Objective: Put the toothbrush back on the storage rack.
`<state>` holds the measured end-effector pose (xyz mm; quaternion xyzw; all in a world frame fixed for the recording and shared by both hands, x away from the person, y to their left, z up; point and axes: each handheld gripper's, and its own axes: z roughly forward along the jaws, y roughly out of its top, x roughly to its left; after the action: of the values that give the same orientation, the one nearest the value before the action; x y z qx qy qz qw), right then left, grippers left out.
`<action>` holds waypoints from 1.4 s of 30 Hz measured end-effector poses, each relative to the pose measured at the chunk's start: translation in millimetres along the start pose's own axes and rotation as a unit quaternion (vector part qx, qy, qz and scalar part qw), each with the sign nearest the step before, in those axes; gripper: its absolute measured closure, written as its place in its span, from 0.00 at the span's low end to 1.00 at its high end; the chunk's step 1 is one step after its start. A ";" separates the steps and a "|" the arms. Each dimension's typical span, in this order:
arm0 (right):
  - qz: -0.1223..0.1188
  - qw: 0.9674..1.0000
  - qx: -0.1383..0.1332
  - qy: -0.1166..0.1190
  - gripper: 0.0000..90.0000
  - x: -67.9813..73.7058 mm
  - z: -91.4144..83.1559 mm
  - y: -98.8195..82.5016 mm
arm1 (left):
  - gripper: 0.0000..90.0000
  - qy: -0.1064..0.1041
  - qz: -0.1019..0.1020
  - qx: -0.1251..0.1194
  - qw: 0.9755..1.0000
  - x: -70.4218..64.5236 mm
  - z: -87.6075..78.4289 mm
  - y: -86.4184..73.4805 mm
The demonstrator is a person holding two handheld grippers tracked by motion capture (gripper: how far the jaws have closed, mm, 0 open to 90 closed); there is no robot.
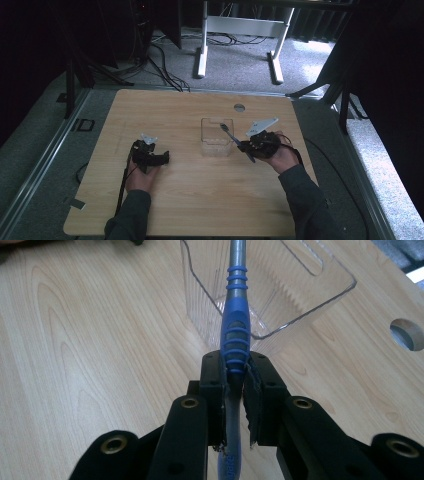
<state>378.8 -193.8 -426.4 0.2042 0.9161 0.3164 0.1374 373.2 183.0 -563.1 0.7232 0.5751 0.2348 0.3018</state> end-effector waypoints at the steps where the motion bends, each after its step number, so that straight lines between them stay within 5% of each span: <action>1: 0.002 1.000 -0.001 -0.001 0.88 -0.1 -0.5 0.1 | 0.16 0.000 0.000 0.000 1.000 0.0 0.0 0.0; 42: 0.022 0.997 -0.064 -0.033 0.88 -1.2 -3.5 15.4 | 0.16 0.000 -0.001 0.000 1.000 -0.1 0.1 0.0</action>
<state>382.9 -185.1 -413.8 0.2252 0.8842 0.3706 0.1736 373.2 182.9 -563.2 0.7227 0.5755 0.2348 0.3023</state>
